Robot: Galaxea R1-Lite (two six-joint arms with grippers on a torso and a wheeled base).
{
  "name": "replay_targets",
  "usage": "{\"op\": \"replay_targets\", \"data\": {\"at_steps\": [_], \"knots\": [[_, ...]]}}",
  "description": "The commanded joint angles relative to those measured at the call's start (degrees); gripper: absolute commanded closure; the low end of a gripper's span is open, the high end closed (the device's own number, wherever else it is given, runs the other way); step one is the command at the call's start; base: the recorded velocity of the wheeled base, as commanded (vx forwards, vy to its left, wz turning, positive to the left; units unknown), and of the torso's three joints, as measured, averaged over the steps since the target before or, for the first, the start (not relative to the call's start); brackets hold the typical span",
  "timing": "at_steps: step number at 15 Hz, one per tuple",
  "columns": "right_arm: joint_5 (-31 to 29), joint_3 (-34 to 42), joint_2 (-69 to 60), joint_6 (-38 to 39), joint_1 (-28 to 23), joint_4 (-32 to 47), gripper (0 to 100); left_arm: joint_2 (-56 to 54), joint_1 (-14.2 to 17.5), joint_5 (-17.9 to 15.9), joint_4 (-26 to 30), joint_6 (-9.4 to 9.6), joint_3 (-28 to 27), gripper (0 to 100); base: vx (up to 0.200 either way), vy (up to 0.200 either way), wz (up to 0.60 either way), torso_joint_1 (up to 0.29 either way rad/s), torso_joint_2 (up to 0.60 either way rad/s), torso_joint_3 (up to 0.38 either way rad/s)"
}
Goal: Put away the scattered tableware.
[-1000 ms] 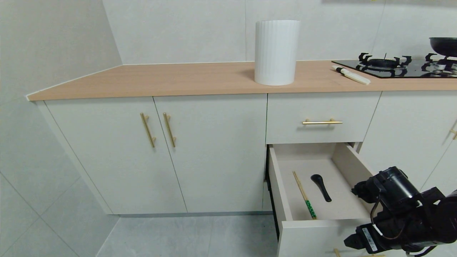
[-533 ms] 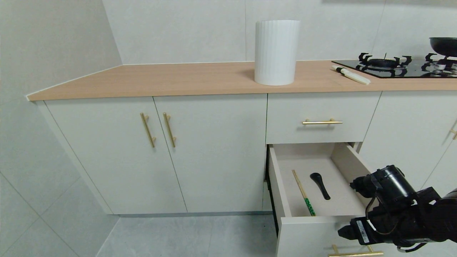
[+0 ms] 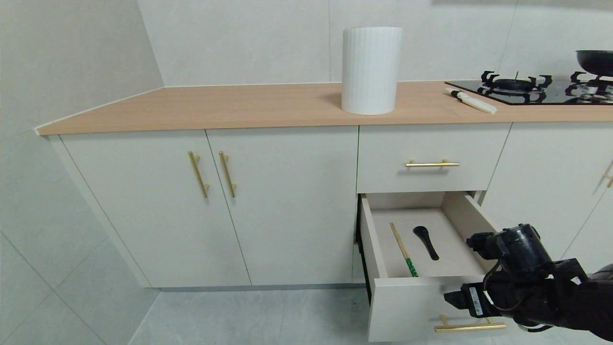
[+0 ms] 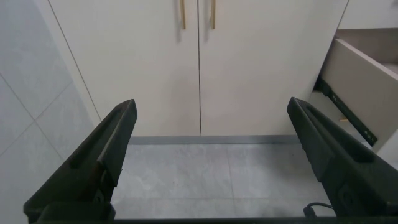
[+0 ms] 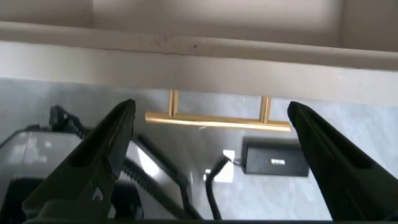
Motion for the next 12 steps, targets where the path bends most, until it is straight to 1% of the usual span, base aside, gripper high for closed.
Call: {"op": "replay_targets", "data": {"at_steps": [1, 4, 7, 10, 12], "knots": [[-0.23, 1.32, 2.61, -0.06, 0.00, -3.33, 0, 0.01, 0.00, 0.04, 0.00, 0.00, 0.01, 0, 0.000, 0.000, 0.00, 0.000, 0.00, 0.000], [-1.11, 1.49, 5.33, -0.06, 0.00, -8.96, 0, 0.01, 0.00, 0.04, 0.00, 0.00, 0.01, 0, 0.000, 0.000, 0.00, 0.000, 0.00, 0.000], [-1.11, 0.53, 6.03, -0.15, -0.44, -12.21, 0, 0.01, 0.00, 0.04, 0.00, 0.00, 0.01, 0, 0.000, 0.000, 0.00, 0.000, 0.00, 0.000], [-0.67, -2.81, 8.93, -0.50, -2.90, -15.64, 0, 0.01, 0.00, 0.04, 0.00, 0.00, 0.01, 0, 0.000, 0.000, 0.00, 0.000, 0.00, 0.000], [-0.67, -5.27, 11.22, -0.76, -3.60, -15.81, 0, 0.01, 0.00, 0.04, 0.00, 0.00, 0.01, 0, 0.000, 0.000, 0.00, 0.000, 0.00, 0.000]]}}
